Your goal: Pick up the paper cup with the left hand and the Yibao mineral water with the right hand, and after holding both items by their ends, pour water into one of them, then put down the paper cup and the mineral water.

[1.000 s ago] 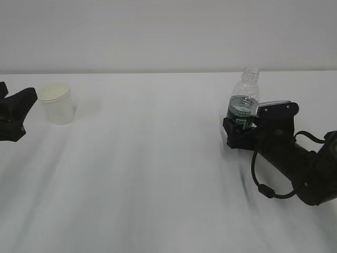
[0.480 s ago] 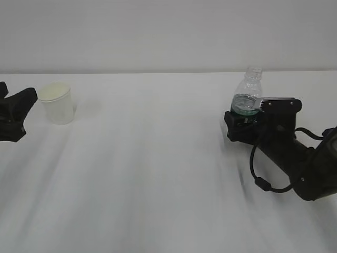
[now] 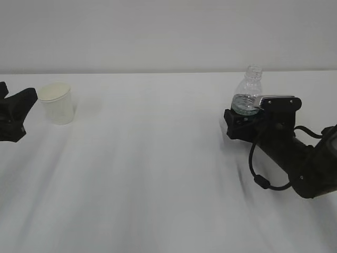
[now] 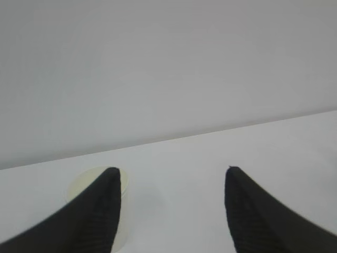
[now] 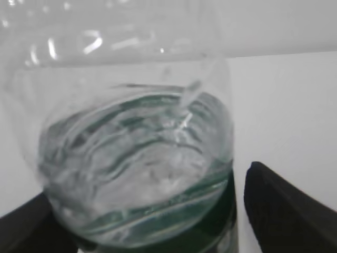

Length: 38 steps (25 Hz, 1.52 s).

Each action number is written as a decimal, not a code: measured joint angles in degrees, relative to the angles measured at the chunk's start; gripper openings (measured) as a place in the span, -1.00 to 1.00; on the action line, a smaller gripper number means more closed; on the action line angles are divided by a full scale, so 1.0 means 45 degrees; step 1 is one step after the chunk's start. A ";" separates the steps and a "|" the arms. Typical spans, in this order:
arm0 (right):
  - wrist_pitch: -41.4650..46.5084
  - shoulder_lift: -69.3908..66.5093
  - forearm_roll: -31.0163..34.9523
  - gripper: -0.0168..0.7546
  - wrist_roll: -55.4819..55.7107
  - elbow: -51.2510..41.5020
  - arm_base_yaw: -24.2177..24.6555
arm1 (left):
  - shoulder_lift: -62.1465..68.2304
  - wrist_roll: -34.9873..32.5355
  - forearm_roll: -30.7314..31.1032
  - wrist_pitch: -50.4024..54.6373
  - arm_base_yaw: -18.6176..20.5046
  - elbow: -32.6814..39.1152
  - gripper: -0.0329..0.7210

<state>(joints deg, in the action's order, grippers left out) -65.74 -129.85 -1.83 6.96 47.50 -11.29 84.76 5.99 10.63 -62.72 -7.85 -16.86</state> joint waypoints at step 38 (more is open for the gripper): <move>-0.0011 -0.0615 0.0000 0.80 -0.0078 0.0700 0.0000 | 0.0553 0.0000 0.0159 -0.0579 0.0000 0.0020 0.24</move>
<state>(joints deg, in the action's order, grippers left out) -65.79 -132.62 -1.83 6.61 50.65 -11.29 87.25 5.99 11.35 -65.33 -7.85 -16.77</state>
